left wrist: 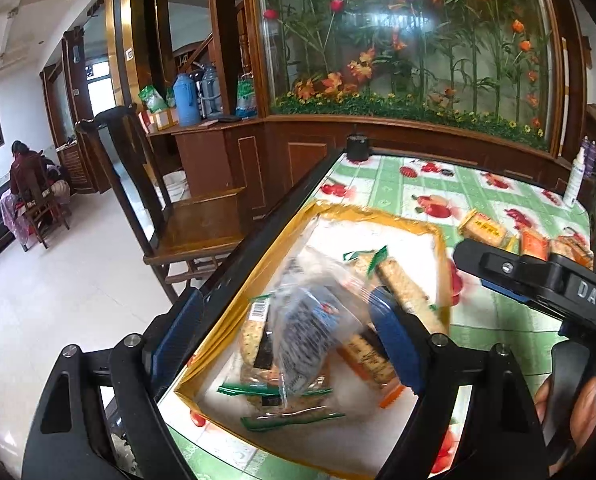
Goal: Organize snacks
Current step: 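Withdraw both tools from the tray back over the packs on the table, then grasp the orange barcode pack with the right tool while the left tool grasps the orange soda-cracker pack, then carry both orange packs over the white tray with both tools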
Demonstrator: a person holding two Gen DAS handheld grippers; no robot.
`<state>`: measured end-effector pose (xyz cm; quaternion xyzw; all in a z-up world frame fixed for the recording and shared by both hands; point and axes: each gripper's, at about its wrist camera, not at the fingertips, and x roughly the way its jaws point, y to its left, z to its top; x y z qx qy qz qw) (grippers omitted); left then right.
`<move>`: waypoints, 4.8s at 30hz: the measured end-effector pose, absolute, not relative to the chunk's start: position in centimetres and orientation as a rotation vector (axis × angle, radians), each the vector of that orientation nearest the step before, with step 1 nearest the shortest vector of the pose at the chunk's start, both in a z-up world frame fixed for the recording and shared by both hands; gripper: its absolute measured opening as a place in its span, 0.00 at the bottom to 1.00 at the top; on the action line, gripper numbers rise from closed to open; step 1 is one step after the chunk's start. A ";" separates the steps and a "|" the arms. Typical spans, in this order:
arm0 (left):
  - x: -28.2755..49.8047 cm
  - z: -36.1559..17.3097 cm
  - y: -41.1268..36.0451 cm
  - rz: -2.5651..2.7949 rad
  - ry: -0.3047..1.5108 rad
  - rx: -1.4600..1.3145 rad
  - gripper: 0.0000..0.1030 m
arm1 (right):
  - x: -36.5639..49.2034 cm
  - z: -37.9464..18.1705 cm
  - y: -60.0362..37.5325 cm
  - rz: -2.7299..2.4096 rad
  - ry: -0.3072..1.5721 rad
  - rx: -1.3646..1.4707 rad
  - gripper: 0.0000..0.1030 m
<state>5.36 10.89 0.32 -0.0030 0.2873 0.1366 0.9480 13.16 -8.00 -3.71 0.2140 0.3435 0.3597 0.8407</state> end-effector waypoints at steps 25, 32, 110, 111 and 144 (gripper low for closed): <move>7.9 2.8 -3.5 0.009 0.526 0.136 0.83 | 6.2 -1.7 -35.3 0.194 0.594 0.352 1.00; 10.3 1.9 -7.4 -0.117 0.582 0.134 0.84 | 5.7 -2.4 -40.7 0.043 0.613 0.332 1.00; 15.1 -4.4 -11.1 -0.384 0.859 0.082 0.51 | 7.8 -6.3 -38.0 0.002 0.849 0.117 0.69; 14.6 -4.2 -10.9 -0.380 0.853 0.082 0.51 | 7.5 -6.1 -37.7 0.010 0.842 0.117 0.69; 3.5 0.8 -0.7 -0.075 0.674 0.052 0.51 | 2.4 0.0 -22.6 0.394 0.712 0.034 0.69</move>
